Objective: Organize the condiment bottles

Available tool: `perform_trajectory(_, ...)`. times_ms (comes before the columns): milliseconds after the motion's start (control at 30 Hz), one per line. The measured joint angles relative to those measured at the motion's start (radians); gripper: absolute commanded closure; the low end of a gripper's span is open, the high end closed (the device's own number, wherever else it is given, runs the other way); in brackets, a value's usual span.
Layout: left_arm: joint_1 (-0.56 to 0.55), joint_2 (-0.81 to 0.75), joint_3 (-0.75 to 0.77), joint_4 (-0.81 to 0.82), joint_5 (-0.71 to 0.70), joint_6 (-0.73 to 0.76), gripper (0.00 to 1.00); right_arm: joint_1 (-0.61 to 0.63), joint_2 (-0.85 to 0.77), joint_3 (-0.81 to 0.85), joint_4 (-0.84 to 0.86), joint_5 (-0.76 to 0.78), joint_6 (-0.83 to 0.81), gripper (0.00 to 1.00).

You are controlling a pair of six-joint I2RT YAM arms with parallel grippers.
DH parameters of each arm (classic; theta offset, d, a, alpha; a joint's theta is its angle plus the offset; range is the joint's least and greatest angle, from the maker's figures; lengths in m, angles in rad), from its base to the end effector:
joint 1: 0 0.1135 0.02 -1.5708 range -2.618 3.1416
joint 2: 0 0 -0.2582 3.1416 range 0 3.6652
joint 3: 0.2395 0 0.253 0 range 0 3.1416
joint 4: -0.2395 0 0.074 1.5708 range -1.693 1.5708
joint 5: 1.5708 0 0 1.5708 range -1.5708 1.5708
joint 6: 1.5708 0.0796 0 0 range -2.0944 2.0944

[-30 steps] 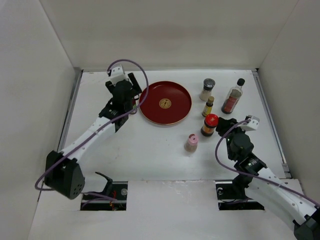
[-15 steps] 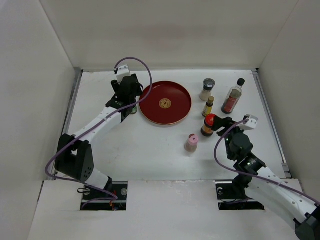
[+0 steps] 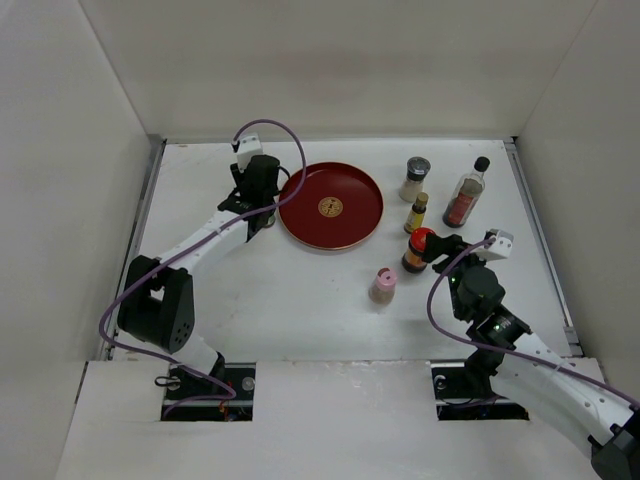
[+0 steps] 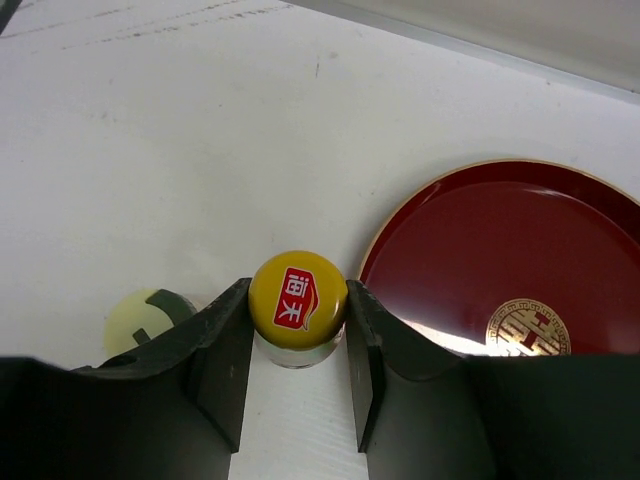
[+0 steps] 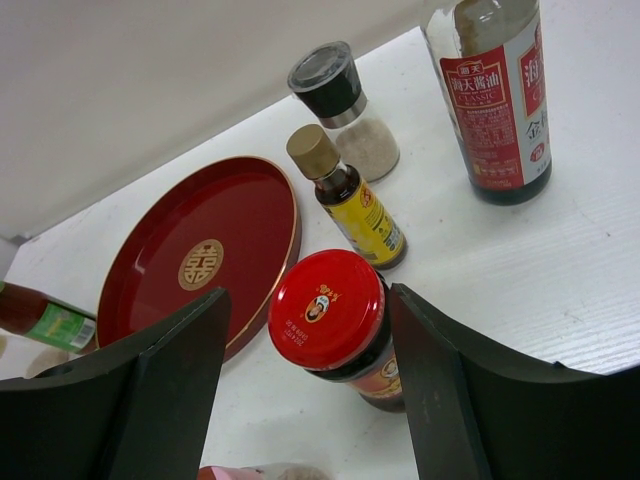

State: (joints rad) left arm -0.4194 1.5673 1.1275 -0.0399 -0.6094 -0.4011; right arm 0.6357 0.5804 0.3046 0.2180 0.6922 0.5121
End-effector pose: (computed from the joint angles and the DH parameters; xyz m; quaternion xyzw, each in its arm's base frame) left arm 0.3753 -0.1174 0.2571 -0.1482 0.8169 0.0378 0.5562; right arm 0.1846 0.0731 0.2381 0.1902 0.6972 0.1434 0.6762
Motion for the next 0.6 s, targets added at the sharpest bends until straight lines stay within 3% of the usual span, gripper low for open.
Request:
perform_trajectory(167, -0.001, -0.003, 0.000, -0.003, -0.019, 0.000, 0.82, 0.000, 0.002, 0.000, 0.000, 0.000, -0.001, 0.29)
perform_trajectory(600, -0.030, -0.055, 0.047, -0.031, -0.050, 0.032, 0.83, 0.001, 0.002, 0.000, 0.018, 0.000, -0.004, 0.25)
